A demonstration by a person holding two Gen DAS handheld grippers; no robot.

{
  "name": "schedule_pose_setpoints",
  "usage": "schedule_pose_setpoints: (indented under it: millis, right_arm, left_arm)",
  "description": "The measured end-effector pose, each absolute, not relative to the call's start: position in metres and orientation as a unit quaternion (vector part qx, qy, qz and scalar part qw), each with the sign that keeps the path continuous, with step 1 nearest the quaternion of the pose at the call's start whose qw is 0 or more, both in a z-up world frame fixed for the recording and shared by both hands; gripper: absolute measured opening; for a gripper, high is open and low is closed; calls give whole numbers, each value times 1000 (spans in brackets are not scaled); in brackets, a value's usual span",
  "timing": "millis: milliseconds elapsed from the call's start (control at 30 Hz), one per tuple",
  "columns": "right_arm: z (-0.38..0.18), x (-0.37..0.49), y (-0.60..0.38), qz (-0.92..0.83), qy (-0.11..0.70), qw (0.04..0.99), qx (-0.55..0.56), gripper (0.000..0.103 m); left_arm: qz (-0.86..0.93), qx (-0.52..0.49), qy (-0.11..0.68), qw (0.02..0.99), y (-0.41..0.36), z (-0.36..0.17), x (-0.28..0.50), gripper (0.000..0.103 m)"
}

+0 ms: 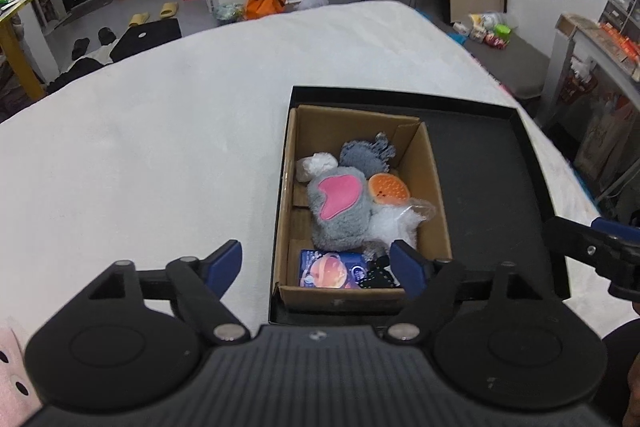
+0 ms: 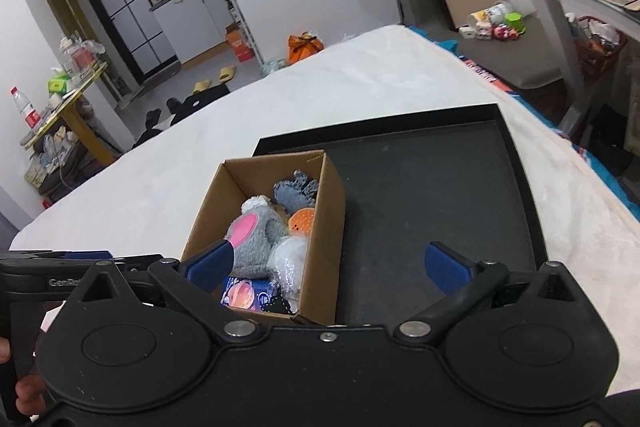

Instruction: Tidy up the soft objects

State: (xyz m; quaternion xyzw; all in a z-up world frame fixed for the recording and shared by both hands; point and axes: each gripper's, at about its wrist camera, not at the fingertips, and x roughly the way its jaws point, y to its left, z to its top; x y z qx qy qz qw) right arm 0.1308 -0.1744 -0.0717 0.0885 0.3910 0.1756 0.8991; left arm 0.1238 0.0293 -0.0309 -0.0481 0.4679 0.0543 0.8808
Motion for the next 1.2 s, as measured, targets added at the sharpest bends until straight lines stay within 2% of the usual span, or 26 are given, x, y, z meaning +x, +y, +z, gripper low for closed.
schedule_pose_setpoints:
  millis: [133, 300, 1200]
  right_arm:
    - [-69, 124, -178, 164, 396, 898, 96, 103]
    - [-63, 113, -179, 153, 395, 901, 86, 103]
    - [-18, 49, -193, 106, 371, 919, 80, 103]
  left_arm:
    - [51, -51, 456, 887, 29, -21, 113, 94]
    - [39, -56, 445, 893, 28, -13, 101, 102]
    - [17, -82, 387, 918, 32, 33, 31, 103]
